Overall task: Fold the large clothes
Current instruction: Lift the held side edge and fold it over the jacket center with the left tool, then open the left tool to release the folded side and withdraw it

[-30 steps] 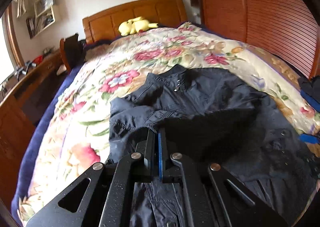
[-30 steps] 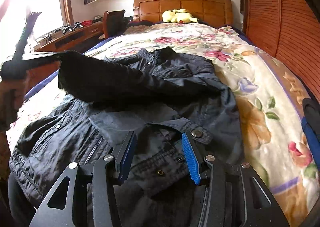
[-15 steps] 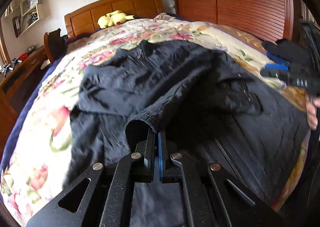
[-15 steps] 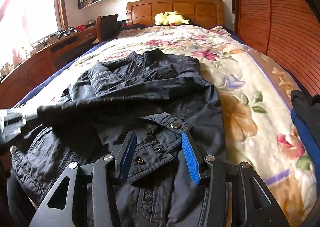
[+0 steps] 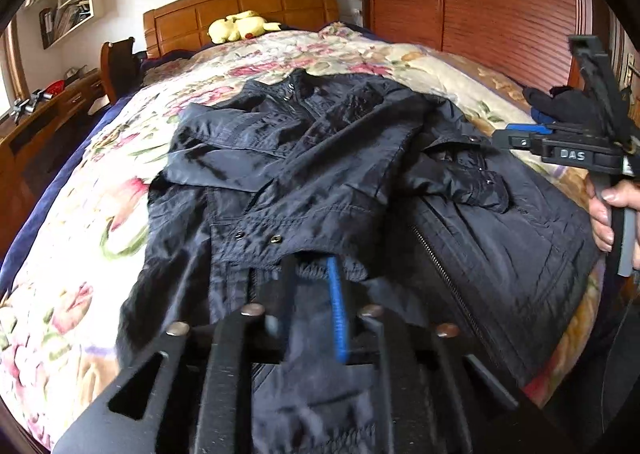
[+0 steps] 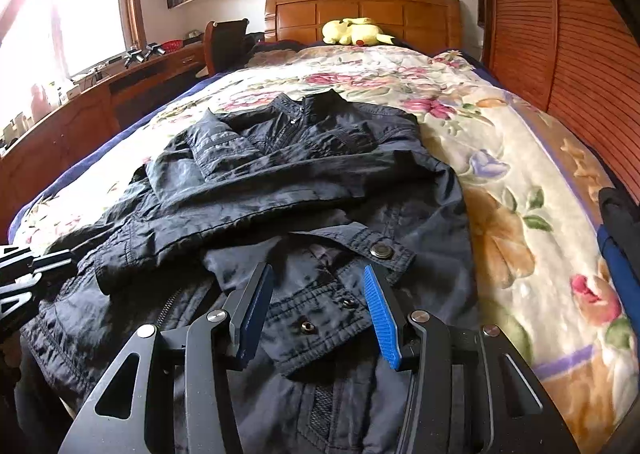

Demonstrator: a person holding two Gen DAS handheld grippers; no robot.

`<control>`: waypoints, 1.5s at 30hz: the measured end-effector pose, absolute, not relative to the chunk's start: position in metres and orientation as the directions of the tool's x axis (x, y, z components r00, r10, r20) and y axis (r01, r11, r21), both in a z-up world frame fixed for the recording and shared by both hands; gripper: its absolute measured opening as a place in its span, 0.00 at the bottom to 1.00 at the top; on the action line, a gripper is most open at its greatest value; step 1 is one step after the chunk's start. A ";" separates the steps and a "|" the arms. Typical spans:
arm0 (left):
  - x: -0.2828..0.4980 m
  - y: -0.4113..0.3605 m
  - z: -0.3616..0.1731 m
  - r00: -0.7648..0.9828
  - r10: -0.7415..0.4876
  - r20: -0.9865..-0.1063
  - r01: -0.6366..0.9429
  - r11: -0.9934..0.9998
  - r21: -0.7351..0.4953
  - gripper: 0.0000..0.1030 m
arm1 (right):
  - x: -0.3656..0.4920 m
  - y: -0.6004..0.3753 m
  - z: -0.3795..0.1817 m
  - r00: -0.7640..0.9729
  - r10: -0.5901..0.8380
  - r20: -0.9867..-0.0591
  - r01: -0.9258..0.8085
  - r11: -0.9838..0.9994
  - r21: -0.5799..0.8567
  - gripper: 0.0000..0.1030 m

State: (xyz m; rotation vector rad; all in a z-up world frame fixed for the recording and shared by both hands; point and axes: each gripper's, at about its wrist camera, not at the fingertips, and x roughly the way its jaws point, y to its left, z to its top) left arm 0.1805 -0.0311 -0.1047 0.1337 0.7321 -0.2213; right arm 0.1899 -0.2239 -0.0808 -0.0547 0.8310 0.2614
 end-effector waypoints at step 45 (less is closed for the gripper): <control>0.149 0.102 -0.145 0.657 -0.056 -0.752 0.057 0.998 -0.025 0.67 | 0.214 -0.135 -0.133 0.494 0.372 -0.786 -0.509 0.857 0.086 0.49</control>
